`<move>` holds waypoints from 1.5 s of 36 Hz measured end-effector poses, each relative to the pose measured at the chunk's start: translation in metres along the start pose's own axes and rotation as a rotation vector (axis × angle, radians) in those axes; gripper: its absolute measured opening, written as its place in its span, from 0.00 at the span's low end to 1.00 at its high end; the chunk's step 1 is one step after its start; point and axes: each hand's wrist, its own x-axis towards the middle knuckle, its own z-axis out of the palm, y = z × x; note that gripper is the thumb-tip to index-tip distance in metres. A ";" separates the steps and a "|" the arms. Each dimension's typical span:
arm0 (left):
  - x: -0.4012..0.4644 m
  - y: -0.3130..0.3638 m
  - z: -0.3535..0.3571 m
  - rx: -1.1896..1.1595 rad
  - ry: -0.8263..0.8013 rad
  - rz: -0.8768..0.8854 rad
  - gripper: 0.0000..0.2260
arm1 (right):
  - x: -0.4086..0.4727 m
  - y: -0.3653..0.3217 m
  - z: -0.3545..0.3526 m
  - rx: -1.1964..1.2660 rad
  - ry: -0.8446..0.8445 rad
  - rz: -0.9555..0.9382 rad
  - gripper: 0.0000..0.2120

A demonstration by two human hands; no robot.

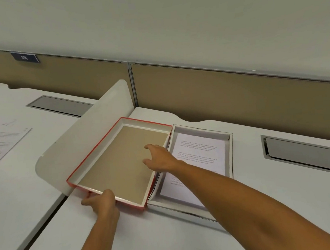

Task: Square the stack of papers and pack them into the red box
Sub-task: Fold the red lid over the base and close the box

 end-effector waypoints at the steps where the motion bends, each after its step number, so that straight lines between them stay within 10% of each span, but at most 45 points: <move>1: -0.001 0.002 -0.001 -0.043 -0.015 0.001 0.28 | -0.002 -0.003 -0.001 0.010 0.006 -0.005 0.28; 29: -0.071 0.000 -0.006 -0.038 -0.525 0.613 0.34 | -0.061 -0.070 -0.064 0.837 -0.034 0.067 0.36; 37: -0.089 -0.026 -0.013 0.060 -0.653 0.779 0.32 | -0.072 -0.068 -0.071 1.060 0.050 0.107 0.06; 47: -0.065 -0.030 -0.037 0.201 -0.793 0.995 0.28 | -0.081 -0.061 -0.073 1.097 0.170 0.152 0.04; 51: -0.045 -0.017 -0.018 -0.112 -0.731 0.407 0.28 | -0.086 -0.061 -0.076 1.103 0.209 0.177 0.16; 54: -0.021 -0.014 -0.001 0.150 -0.738 0.042 0.31 | -0.092 -0.053 -0.078 1.108 0.230 0.181 0.13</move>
